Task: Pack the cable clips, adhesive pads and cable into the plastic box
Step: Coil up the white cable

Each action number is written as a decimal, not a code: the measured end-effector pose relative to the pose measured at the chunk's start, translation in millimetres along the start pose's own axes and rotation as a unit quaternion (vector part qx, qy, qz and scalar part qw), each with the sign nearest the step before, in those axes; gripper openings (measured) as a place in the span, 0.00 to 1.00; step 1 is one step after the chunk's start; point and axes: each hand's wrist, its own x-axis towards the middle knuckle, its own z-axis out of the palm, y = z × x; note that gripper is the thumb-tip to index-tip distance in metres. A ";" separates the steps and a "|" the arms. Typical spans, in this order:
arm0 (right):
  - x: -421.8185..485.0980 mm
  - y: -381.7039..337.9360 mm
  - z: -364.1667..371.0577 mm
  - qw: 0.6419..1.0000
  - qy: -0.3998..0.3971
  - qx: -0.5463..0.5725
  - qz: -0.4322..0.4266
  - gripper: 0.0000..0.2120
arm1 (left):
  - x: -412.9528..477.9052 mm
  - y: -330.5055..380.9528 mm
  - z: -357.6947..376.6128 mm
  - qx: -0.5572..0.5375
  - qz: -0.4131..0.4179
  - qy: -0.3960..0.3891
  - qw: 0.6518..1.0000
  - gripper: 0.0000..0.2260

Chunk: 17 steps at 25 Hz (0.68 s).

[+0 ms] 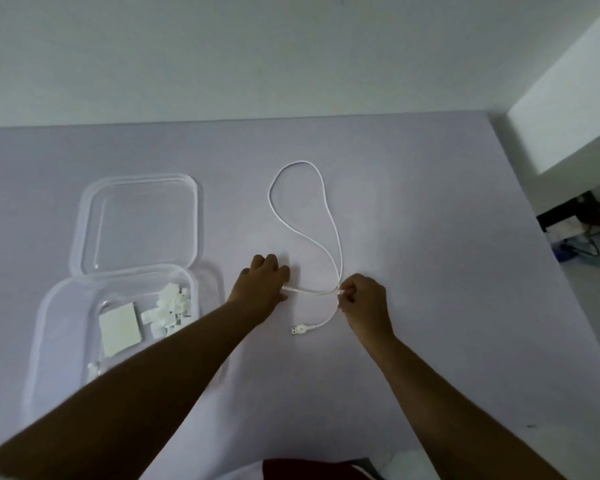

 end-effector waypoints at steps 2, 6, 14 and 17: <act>5.8 1.6 1.8 0.999 -0.006 -0.027 -0.017 0.09 | 6.7 4.0 6.7 0.021 0.000 -0.011 1.000 0.14; 12.0 2.2 6.9 0.988 -0.093 -0.080 -0.090 0.15 | 12.4 7.5 14.1 0.005 0.008 -0.031 0.999 0.10; 42.4 -44.5 -26.0 0.967 -0.053 0.033 -0.249 0.07 | -10.4 -24.6 -66.4 -0.752 -0.103 -0.189 0.623 0.07; 45.7 -89.2 -39.7 0.954 0.011 0.099 -0.283 0.04 | -13.5 -31.2 -119.8 -0.845 -0.061 -0.100 0.522 0.08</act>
